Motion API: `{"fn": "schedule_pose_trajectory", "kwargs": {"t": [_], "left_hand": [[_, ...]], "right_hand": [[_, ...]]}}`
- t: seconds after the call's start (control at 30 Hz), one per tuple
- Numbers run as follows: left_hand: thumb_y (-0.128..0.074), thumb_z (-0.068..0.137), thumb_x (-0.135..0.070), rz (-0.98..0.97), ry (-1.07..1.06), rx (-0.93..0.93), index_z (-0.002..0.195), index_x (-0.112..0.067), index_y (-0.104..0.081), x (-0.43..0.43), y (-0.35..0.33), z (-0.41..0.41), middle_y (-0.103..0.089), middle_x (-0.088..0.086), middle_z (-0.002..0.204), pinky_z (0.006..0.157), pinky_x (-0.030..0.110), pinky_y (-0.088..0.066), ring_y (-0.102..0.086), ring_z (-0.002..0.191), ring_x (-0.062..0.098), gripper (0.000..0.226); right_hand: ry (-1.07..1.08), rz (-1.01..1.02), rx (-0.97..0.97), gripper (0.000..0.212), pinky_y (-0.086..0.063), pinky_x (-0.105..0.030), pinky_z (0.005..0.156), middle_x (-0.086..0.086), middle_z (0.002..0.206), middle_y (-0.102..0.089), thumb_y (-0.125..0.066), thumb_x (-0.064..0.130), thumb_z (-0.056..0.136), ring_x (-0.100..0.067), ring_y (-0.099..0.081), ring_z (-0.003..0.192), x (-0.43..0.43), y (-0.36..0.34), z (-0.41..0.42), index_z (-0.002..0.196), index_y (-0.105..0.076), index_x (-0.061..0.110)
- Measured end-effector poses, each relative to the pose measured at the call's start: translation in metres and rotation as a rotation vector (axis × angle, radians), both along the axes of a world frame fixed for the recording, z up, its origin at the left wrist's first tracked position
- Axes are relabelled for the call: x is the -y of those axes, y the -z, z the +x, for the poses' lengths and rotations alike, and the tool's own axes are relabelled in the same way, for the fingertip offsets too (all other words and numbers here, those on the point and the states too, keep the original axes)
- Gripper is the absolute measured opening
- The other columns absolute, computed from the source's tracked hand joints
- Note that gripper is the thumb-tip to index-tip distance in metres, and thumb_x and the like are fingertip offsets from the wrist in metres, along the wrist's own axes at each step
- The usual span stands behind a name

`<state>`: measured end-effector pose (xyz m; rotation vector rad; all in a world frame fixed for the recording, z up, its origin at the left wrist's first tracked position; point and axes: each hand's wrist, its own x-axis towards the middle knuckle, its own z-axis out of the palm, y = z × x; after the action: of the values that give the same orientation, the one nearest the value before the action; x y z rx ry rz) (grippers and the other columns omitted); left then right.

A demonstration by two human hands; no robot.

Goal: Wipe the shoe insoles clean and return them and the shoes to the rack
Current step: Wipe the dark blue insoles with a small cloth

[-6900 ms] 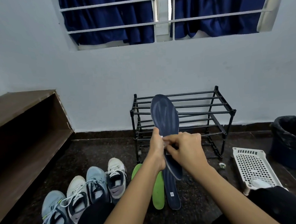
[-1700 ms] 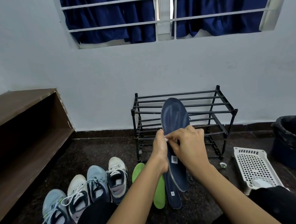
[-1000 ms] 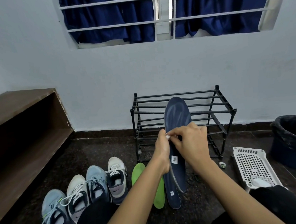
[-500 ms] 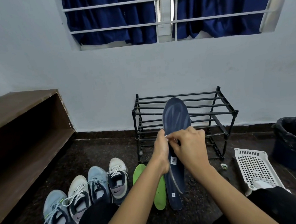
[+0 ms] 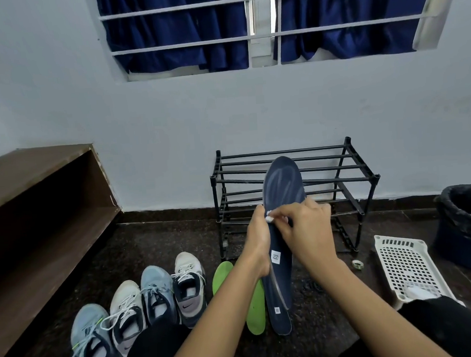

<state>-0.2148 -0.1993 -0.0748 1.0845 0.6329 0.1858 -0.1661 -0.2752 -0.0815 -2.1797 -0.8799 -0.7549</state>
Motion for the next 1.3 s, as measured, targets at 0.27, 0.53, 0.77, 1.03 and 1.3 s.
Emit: {"fn": "schedule_pose_trajectory", "kwargs": {"t": [0.27, 0.53, 0.77, 1.03, 1.3], "left_hand": [[-0.031, 0.102, -0.050, -0.046, -0.005, 0.036, 0.101, -0.011, -0.071, 0.010, 0.001, 0.004, -0.073, 0.009, 0.078, 0.065, 0.031, -0.054, -0.068, 0.070, 0.023, 0.056], [-0.028, 0.101, -0.056, -0.024, 0.006, 0.027, 0.099, -0.012, -0.072, 0.006, 0.005, 0.007, -0.074, 0.009, 0.078, 0.066, 0.032, -0.056, -0.069, 0.070, 0.023, 0.062], [-0.029, 0.098, -0.061, 0.054, -0.043, 0.032, 0.102, -0.011, -0.072, 0.002, 0.007, 0.009, -0.074, 0.011, 0.099, 0.100, 0.045, -0.050, -0.068, 0.101, 0.026, 0.066], [-0.034, 0.096, -0.065, -0.034, -0.046, 0.102, 0.114, -0.012, -0.068, 0.012, 0.009, 0.018, -0.073, 0.015, 0.096, 0.069, 0.037, -0.058, -0.071, 0.083, 0.029, 0.065], [-0.032, 0.091, -0.073, 0.030, -0.097, 0.036, 0.116, -0.013, -0.065, -0.003, 0.004, 0.011, -0.073, 0.009, 0.102, 0.082, 0.038, -0.056, -0.070, 0.094, 0.024, 0.074]], "right_hand": [[0.057, -0.003, -0.023, 0.004, -0.021, -0.034, 0.069, 0.007, 0.069, -0.070, -0.074, 0.028, 0.078, -0.021, -0.055, 0.074, 0.007, -0.007, 0.018, 0.081, -0.075, 0.032], [0.067, -0.022, 0.010, 0.007, -0.026, -0.033, 0.066, 0.006, 0.062, -0.068, -0.079, 0.024, 0.074, -0.022, -0.055, 0.066, 0.008, -0.003, 0.014, 0.077, -0.075, 0.030], [0.057, -0.131, 0.075, 0.014, -0.013, -0.031, 0.065, 0.007, 0.057, -0.064, -0.080, 0.021, 0.070, -0.020, -0.052, 0.061, 0.006, 0.004, 0.001, 0.073, -0.073, 0.033], [0.171, -0.056, 0.079, 0.004, -0.009, -0.032, 0.064, 0.005, 0.064, -0.067, -0.071, 0.031, 0.080, -0.023, -0.054, 0.071, 0.005, -0.014, 0.029, 0.080, -0.074, 0.032], [0.105, -0.209, 0.154, 0.015, -0.004, -0.032, 0.060, 0.006, 0.054, -0.060, -0.061, 0.026, 0.077, -0.019, -0.047, 0.058, -0.002, 0.000, -0.004, 0.069, -0.073, 0.031]]}}
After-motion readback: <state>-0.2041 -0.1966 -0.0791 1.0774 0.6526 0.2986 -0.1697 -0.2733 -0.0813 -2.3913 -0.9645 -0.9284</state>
